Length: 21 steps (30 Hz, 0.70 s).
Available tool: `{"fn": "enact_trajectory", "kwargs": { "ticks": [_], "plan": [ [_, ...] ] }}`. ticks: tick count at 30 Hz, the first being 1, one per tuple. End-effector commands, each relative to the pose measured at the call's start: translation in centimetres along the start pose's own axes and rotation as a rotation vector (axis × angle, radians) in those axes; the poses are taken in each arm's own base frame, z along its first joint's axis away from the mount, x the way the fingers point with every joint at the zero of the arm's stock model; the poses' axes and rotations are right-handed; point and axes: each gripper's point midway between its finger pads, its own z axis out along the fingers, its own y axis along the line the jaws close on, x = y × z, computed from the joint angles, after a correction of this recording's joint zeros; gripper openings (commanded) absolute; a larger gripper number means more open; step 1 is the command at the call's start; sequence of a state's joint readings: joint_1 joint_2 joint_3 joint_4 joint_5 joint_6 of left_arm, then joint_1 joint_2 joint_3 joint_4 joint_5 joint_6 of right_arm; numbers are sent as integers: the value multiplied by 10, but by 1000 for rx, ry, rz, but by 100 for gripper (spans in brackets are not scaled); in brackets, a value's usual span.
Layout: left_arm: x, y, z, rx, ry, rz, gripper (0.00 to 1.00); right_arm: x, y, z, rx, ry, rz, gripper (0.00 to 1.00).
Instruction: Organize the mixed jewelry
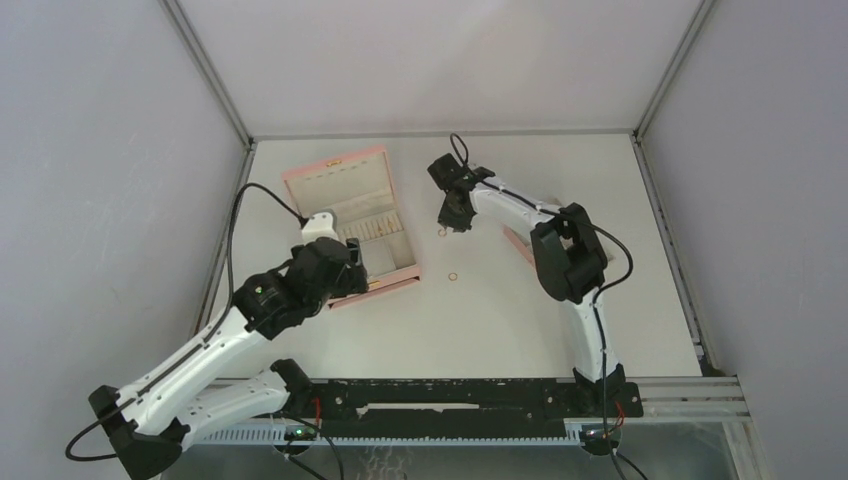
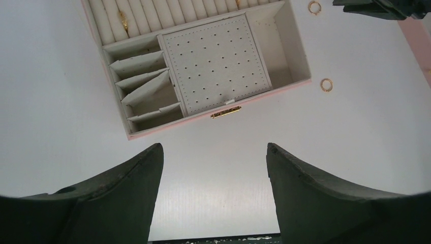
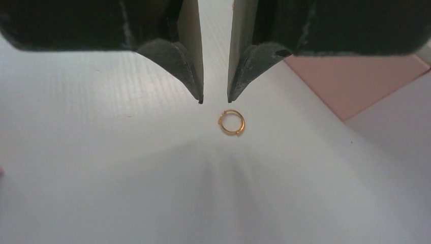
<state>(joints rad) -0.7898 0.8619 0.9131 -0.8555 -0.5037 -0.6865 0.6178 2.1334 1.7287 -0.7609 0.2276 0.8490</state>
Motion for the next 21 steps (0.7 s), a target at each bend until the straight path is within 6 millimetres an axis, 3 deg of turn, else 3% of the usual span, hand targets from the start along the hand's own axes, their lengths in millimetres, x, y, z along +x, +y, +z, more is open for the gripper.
{"fn": "enact_trajectory", "kwargs": {
  "ticks": [1,21],
  "plan": [
    [-16,8,-13,-13,-65,-51,79,2,13,2,23,19,101,32],
    [-11,23,-21,-26,-83,-64,79,16,16,31,74,53,134,29]
  ]
}}
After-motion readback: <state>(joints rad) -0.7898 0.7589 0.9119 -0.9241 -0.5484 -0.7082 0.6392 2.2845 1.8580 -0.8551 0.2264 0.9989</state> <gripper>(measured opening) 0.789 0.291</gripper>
